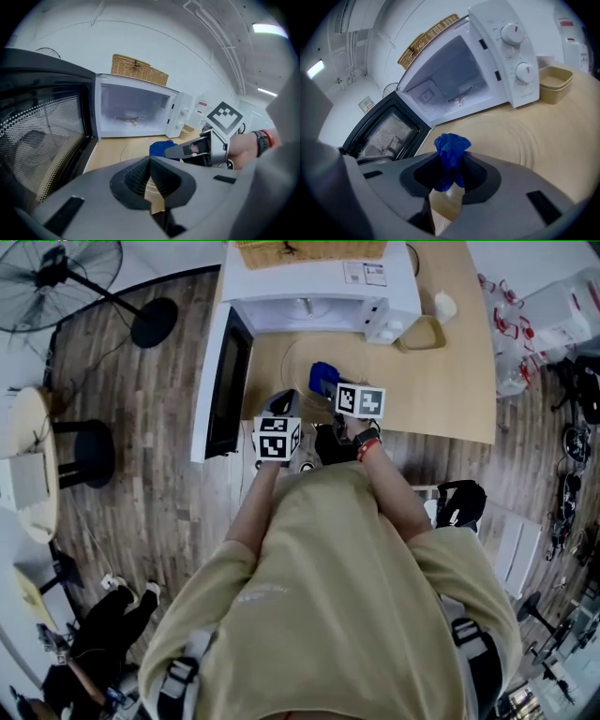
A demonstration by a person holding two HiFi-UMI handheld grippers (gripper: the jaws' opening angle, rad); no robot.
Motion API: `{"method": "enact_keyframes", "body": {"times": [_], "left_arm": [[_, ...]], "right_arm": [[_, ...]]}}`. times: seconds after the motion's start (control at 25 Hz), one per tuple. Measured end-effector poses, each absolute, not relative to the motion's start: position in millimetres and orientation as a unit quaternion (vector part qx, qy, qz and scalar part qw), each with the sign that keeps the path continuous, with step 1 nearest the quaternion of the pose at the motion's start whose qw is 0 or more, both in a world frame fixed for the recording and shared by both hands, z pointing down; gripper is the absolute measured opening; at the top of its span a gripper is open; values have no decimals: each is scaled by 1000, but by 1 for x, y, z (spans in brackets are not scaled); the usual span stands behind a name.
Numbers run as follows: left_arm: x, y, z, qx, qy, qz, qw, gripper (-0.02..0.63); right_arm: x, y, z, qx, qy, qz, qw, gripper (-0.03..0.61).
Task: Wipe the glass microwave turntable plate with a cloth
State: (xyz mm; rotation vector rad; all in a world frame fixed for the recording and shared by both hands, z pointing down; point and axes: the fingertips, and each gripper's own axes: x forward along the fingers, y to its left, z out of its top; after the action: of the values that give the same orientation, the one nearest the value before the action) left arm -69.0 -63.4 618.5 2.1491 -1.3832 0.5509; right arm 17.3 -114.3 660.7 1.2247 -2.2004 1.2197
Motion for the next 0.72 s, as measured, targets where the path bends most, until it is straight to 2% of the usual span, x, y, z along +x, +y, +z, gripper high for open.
{"method": "enact_keyframes", "body": {"times": [0.4, 0.72], "left_arm": [[-118, -57, 618, 760, -558, 192, 274, 9], [-124, -55, 624, 751, -562, 193, 288, 9]], "right_arm": [[-60, -99, 669, 332, -803, 452, 201, 126], [-69, -85, 689, 301, -800, 456, 249, 121]]}}
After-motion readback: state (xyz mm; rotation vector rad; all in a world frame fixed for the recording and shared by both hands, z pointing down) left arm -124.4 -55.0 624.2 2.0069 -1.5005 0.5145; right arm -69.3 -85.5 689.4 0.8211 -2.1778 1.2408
